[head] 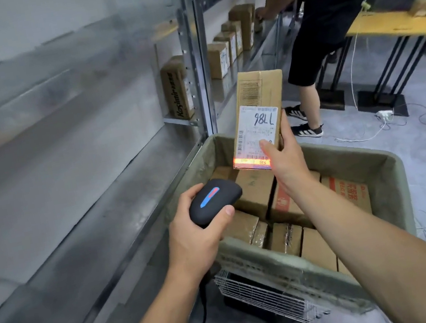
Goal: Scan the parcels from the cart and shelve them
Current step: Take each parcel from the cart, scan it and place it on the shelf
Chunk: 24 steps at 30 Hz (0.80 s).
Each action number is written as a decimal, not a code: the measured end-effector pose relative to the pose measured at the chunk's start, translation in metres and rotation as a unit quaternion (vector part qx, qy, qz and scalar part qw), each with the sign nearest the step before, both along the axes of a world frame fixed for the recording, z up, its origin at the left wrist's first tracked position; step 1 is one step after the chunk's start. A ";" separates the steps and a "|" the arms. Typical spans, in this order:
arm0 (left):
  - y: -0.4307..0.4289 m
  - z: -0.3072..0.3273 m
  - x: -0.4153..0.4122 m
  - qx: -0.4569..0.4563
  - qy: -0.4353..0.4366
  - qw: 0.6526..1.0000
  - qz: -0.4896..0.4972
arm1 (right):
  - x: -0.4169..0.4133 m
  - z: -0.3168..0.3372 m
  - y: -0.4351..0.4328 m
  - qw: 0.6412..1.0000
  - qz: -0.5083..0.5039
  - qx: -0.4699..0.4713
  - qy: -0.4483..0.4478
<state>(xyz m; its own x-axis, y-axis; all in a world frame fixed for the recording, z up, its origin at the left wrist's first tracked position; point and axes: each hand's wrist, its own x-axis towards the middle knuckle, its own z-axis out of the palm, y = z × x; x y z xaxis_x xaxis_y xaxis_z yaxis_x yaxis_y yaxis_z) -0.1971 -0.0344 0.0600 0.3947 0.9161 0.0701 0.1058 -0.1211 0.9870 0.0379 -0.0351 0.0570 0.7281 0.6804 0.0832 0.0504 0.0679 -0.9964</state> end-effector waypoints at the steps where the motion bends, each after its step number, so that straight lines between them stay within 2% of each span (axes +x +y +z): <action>1: -0.002 0.000 -0.007 0.005 0.000 1.000 0.003 | -0.006 0.001 -0.002 1.000 0.004 0.000 0.001; 14: -0.042 0.005 -0.059 0.054 0.030 0.998 0.019 | -0.047 0.004 -0.023 0.999 0.040 -0.004 -0.007; 18: -0.053 0.012 -0.061 0.061 0.020 0.996 0.068 | -0.052 0.009 -0.023 0.998 0.064 0.003 0.006; 24: -0.075 0.029 -0.061 0.076 0.011 0.983 0.167 | -0.070 0.031 -0.023 0.988 0.152 0.011 0.005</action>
<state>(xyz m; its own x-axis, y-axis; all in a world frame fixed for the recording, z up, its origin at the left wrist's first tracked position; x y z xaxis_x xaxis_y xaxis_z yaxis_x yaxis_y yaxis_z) -0.2576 -0.1097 0.0892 0.0763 0.9746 0.2108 0.1861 -0.2216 0.9572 -0.0319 -0.0582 0.0876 0.4913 0.8659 0.0939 0.0145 0.0996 -0.9949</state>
